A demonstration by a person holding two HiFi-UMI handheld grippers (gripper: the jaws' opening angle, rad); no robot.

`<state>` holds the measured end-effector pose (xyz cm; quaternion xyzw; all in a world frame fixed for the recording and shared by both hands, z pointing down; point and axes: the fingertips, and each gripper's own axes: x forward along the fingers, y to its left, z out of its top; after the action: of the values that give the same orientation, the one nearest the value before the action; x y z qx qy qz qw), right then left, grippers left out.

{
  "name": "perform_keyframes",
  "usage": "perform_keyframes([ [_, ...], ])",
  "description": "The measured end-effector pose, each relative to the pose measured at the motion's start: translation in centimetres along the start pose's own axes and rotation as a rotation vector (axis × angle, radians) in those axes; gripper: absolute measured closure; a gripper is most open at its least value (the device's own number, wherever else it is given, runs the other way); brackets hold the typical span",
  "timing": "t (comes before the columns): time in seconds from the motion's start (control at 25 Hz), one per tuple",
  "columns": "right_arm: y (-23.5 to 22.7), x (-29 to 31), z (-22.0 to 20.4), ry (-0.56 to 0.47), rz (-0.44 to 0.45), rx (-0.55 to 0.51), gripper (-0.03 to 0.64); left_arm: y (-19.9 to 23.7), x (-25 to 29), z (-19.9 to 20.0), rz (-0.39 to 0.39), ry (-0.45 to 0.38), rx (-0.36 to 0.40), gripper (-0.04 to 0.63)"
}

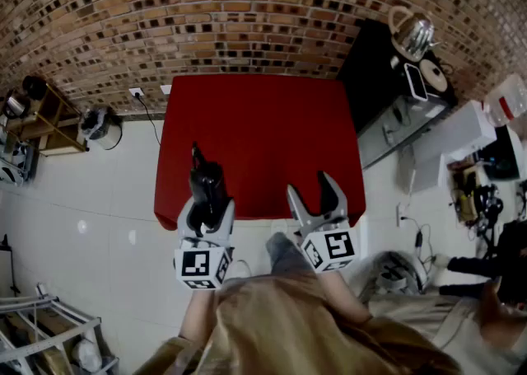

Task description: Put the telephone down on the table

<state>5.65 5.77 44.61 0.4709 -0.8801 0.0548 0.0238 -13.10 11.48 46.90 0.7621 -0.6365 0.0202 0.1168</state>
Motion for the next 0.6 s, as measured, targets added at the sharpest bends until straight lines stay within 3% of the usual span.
perform_keyframes([
  [0.36,-9.4,8.4,4.9,-0.065,0.061,0.019,0.345,-2.0,11.1,6.0,0.063,-0.061,0.049,0.319],
  [0.6,-13.3,11.3,0.9,0.06,0.112,0.062,0.35,-4.5,16.4,5.9,0.052,-0.017,-0.04,0.319],
])
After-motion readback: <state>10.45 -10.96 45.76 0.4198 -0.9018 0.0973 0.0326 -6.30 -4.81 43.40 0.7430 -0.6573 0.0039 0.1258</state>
